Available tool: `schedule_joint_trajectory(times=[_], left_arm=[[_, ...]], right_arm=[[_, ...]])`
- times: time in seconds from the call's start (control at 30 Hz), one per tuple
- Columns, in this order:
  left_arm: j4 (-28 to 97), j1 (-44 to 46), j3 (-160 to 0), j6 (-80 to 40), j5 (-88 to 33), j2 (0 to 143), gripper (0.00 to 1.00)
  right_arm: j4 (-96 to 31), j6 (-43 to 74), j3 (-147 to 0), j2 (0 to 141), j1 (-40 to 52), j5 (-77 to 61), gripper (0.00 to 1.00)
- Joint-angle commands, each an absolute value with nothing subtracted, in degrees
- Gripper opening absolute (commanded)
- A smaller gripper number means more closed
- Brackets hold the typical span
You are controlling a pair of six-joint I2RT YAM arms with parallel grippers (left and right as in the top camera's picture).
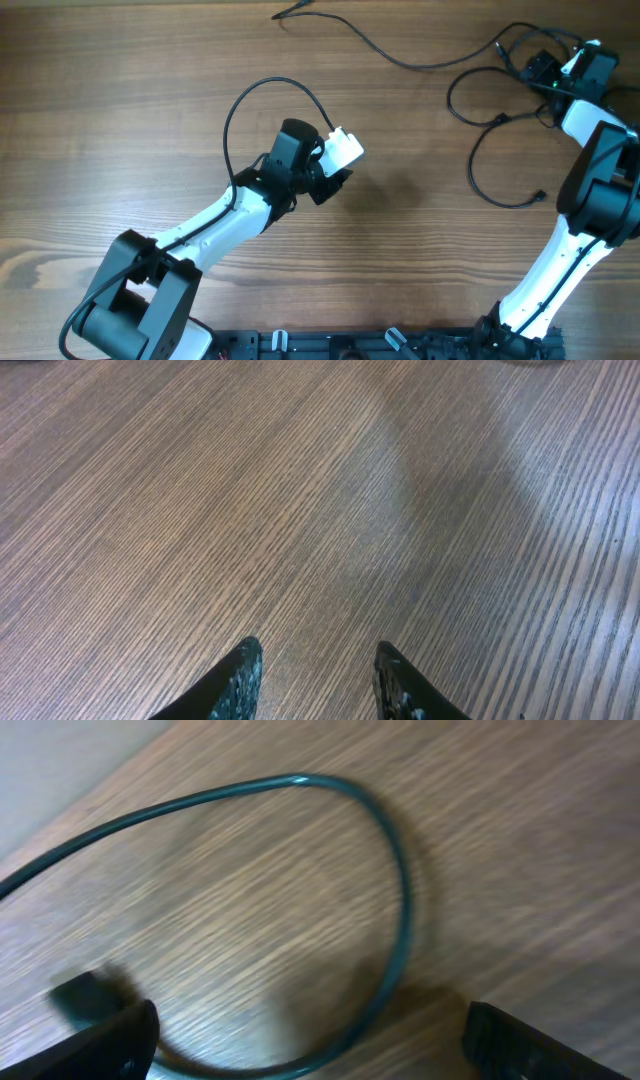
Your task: Untangle cables
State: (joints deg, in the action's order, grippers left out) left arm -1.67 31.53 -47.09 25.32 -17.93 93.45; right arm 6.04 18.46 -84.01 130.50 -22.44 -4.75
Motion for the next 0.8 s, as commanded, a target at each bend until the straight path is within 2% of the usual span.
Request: schedule_joint_trajectory(times=[0.0,0.13,0.3,0.4,0.5,0.67,0.7,0.77], left_arm=[[-1.89,31.77,-46.92,24.58,-18.68,93.91,0.38],[-1.98,31.77,-46.94,24.58,-18.65,93.91,0.37],[-3.20,31.77,-46.94,24.49,-18.65,93.91,0.36],[-3.14,31.77,-46.92,23.29,-18.65,93.91,0.35],[-3.38,31.77,-46.94,23.31,-18.63,93.91,0.36],[-3.36,31.77,-46.94,23.29,-18.63,93.91,0.38],[-3.33,31.77,-46.92,23.29,-18.63,93.91,0.42],[-3.33,31.77,-46.92,23.31,-18.63,93.91,0.56]], right_arm=[[5.98,17.06,-84.42,132.77,-26.13,2.59,1.00],[6.13,16.29,-84.42,132.77,-30.83,1.17,1.00],[8.91,13.52,-84.42,132.75,-31.55,-23.75,0.98],[11.40,13.69,-84.42,132.53,-30.39,-32.32,0.96],[11.40,12.29,-84.44,131.50,-27.62,-31.07,0.96],[8.25,8.47,-84.44,131.37,-20.64,-13.32,1.00],[6.42,7.40,-84.66,131.37,-18.83,-8.56,1.00],[2.83,5.74,-85.93,131.41,-16.21,-2.85,1.00]])
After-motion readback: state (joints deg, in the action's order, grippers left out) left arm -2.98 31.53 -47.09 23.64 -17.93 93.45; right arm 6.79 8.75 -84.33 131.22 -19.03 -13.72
